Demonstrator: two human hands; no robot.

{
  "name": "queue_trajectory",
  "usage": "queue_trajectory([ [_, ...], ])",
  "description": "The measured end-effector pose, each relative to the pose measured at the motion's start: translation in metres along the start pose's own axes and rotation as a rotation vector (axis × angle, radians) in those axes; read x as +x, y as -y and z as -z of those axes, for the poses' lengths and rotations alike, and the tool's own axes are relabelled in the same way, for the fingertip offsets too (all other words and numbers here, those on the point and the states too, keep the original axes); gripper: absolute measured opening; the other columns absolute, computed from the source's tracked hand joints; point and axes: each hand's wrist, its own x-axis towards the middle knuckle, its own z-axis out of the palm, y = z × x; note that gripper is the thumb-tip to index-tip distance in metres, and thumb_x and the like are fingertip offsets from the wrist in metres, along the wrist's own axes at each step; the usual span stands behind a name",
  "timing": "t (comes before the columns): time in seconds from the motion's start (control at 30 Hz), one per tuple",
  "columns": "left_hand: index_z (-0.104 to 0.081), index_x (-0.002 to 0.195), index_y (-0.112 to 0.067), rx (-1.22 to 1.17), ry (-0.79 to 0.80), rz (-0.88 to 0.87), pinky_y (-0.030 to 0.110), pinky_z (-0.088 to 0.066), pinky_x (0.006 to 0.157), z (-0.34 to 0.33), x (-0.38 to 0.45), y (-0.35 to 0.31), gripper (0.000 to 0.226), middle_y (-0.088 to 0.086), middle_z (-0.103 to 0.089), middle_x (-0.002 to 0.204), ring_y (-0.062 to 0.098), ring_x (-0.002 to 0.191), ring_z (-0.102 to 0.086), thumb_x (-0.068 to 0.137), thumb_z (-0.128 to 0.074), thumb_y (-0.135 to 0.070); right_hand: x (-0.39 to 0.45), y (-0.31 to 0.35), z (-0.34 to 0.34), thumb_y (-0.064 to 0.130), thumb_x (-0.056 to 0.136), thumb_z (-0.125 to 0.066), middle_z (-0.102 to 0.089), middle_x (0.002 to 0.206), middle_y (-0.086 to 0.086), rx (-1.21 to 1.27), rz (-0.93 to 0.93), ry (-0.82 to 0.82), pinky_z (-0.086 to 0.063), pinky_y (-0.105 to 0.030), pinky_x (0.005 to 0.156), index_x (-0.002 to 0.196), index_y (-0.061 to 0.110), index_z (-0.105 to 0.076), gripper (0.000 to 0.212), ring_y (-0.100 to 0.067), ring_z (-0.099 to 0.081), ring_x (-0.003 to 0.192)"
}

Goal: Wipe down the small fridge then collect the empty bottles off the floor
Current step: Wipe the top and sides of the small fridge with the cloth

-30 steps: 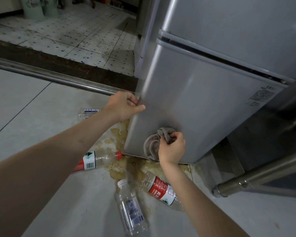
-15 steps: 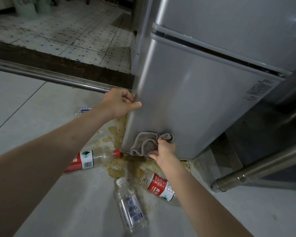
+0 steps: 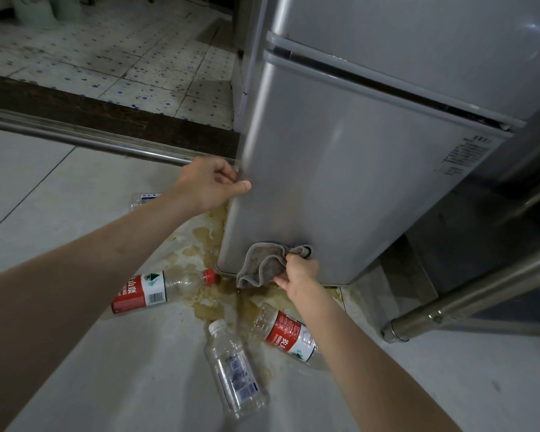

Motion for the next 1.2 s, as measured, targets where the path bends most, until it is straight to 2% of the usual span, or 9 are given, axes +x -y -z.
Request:
queue_trajectory([
  [0.33,-0.055,0.073,-0.024,0.138,-0.022,-0.066,0.03,-0.053,0.071,0.001,-0.004,-0.003,0.022,0.001,-0.069,0.09,0.009,0.066,-0.059,0.079,-0.073,-0.036,0.001,0.001,0.007,-0.006,0.091,-0.043,-0.051,0.127,-0.017,0.033,0.06,-0.14,-0.052,-0.043,0.07,0.13,0.006,-0.041,0.041,-0.036,-0.054,0.11],
  [0.47,-0.056,0.075,-0.023,0.164,-0.038,-0.078,0.032,-0.055,0.075,0.001,-0.003,-0.002,0.022,0.0,-0.068,0.089,0.007,0.066,-0.058,0.079,-0.073,-0.037,-0.002,0.007,0.006,0.008,0.092,-0.046,-0.05,0.128,-0.017,-0.05,0.212,-0.226,-0.05,-0.052,0.089,0.121,0.012,-0.035,0.031,-0.038,-0.055,0.109],
  [0.53,-0.056,0.075,-0.023,0.153,-0.029,-0.075,0.033,-0.056,0.075,0.001,-0.002,-0.001,0.022,0.001,-0.068,0.089,0.007,0.068,-0.058,0.078,-0.073,-0.036,-0.006,0.011,0.008,0.012,0.093,-0.048,-0.05,0.13,-0.017,-0.137,0.332,-0.253,-0.045,-0.042,0.096,0.122,0.01,-0.035,0.032,-0.038,-0.054,0.112],
  [0.63,-0.057,0.078,-0.023,0.147,-0.024,-0.08,0.028,-0.053,0.069,0.001,-0.001,-0.001,0.02,0.002,-0.068,0.091,0.007,0.068,-0.059,0.079,-0.073,-0.036,-0.011,0.016,0.019,0.009,0.094,-0.049,-0.055,0.119,-0.014,-0.229,0.486,-0.294,-0.035,-0.023,0.08,0.121,0.004,-0.038,0.029,-0.029,-0.057,0.109],
  [0.73,-0.058,0.082,-0.021,0.161,-0.026,-0.09,0.023,-0.05,0.064,0.001,-0.002,-0.001,0.02,0.0,-0.068,0.091,0.006,0.067,-0.058,0.08,-0.071,-0.036,-0.008,0.015,0.028,0.01,0.093,-0.05,-0.056,0.106,-0.01,-0.296,0.511,-0.29,-0.036,-0.024,0.075,0.116,0.004,-0.04,0.026,-0.027,-0.059,0.101],
  [0.97,-0.059,0.086,-0.019,0.174,-0.025,-0.093,0.031,-0.054,0.074,0.001,-0.003,-0.001,0.022,-0.001,-0.067,0.092,0.007,0.071,-0.059,0.081,-0.071,-0.036,-0.001,0.009,0.037,0.012,0.094,-0.051,-0.058,0.12,-0.019,-0.45,0.532,-0.275,-0.032,-0.017,0.068,0.119,0.001,-0.04,0.03,-0.033,-0.058,0.107],
  [1.03,-0.058,0.085,-0.02,0.176,-0.023,-0.091,0.033,-0.056,0.076,0.0,-0.004,-0.002,0.021,-0.001,-0.066,0.091,0.009,0.074,-0.06,0.08,-0.071,-0.036,0.006,0.008,0.04,0.012,0.093,-0.053,-0.057,0.122,-0.018,-0.447,0.437,-0.268,-0.037,-0.019,0.074,0.119,0.002,-0.042,0.03,-0.034,-0.058,0.109],
  [1.1,-0.058,0.081,-0.021,0.175,-0.02,-0.09,0.038,-0.057,0.078,0.0,-0.004,-0.002,0.02,-0.002,-0.065,0.088,0.013,0.079,-0.062,0.08,-0.071,-0.036,0.012,0.007,0.043,0.013,0.09,-0.057,-0.058,0.122,-0.018,-0.394,0.356,-0.248,-0.049,-0.034,0.088,0.109,0.009,-0.044,0.024,-0.036,-0.059,0.105],
  [1.2,-0.059,0.082,-0.019,0.172,-0.018,-0.087,0.041,-0.057,0.079,0.001,-0.004,-0.003,0.021,-0.001,-0.066,0.088,0.016,0.083,-0.063,0.079,-0.072,-0.036,0.015,0.01,0.047,0.014,0.089,-0.058,-0.058,0.12,-0.021,-0.344,0.337,-0.306,-0.052,-0.047,0.087,0.106,0.012,-0.045,0.022,-0.037,-0.06,0.103],
])
